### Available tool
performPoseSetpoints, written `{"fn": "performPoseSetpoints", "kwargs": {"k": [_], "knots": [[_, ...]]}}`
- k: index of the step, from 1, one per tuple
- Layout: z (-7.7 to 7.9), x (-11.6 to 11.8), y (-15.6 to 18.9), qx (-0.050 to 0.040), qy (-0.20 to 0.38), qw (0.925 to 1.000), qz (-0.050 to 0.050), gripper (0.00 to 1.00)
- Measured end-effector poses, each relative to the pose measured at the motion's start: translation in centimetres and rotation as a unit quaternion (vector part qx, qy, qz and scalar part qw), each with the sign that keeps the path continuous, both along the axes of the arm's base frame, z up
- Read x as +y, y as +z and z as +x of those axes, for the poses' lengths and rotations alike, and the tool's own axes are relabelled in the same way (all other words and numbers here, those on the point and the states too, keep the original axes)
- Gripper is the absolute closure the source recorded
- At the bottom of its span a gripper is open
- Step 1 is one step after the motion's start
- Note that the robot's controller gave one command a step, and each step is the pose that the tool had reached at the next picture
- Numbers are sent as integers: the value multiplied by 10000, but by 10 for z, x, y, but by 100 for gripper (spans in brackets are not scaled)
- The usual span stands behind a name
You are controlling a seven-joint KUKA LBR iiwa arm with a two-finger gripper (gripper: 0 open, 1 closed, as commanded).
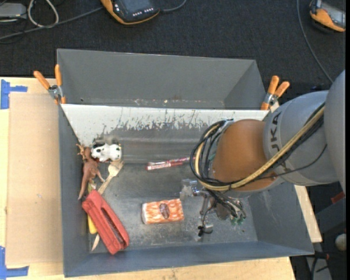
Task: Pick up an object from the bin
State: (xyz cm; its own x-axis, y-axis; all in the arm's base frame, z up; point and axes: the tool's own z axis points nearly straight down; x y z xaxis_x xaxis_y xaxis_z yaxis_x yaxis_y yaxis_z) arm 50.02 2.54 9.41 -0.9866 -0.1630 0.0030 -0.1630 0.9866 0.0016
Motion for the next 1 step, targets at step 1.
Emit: {"fn": "performPoseSetpoints", "kwargs": {"k": [1], "knots": [[11, 33, 58, 19, -49, 10000, 11, 0]]}}
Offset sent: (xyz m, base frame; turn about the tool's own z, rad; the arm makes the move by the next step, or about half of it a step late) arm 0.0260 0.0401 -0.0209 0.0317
